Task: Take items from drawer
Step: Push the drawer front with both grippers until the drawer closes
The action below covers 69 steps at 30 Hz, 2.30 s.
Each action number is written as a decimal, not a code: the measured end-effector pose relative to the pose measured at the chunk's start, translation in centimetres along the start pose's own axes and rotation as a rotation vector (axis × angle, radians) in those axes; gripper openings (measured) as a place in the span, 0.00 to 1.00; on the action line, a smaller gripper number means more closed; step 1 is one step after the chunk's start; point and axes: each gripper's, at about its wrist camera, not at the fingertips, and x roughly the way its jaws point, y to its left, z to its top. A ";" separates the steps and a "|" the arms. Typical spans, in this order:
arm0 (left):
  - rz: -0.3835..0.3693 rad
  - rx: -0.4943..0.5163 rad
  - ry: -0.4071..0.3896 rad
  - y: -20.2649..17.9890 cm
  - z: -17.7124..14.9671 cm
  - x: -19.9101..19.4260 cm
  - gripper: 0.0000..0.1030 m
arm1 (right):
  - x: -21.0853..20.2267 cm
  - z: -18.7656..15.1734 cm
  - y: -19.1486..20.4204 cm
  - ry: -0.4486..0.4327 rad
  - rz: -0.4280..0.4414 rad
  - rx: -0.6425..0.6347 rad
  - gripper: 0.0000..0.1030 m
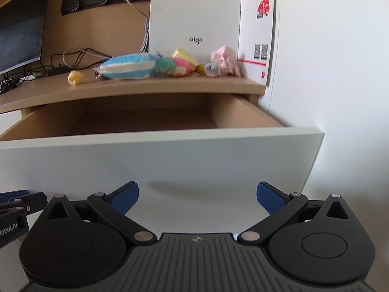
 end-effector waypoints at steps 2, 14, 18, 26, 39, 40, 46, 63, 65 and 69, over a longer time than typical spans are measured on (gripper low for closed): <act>-0.003 -0.013 -0.001 0.1 0.3 0.4 0.28 | 0.4 0.3 -0.1 -0.006 -0.013 -0.016 1.00; 0.079 -0.056 -0.017 -0.2 1.4 2.5 0.28 | 3.5 0.6 0.3 -0.047 0.055 -0.049 1.00; 0.104 -0.065 -0.051 -0.7 1.7 3.3 0.28 | 4.1 0.8 0.5 -0.105 0.060 -0.085 1.00; 0.141 -0.053 -0.141 -2.8 2.4 4.6 0.28 | 6.1 2.4 -0.8 -0.113 0.089 -0.043 1.00; 0.145 -0.023 -0.175 -2.9 5.3 8.6 0.28 | 10.5 3.9 -0.3 -0.139 0.071 -0.041 1.00; 0.145 -0.019 -0.174 -2.9 5.6 9.0 0.28 | 11.0 4.0 -0.1 -0.144 0.071 -0.049 1.00; 0.152 0.020 -0.171 -3.1 6.9 11.2 0.29 | 13.4 5.1 -0.2 -0.129 0.087 0.012 1.00; 0.105 0.012 -0.110 -0.8 4.0 2.9 0.46 | 6.4 3.5 -0.2 -0.005 0.094 0.077 1.00; 0.106 0.031 -0.089 -0.6 2.8 0.5 0.46 | 3.7 2.3 -0.1 0.007 0.097 0.094 1.00; 0.096 0.031 -0.048 -0.2 1.1 -3.5 0.46 | -1.1 0.0 0.2 0.039 0.092 0.111 1.00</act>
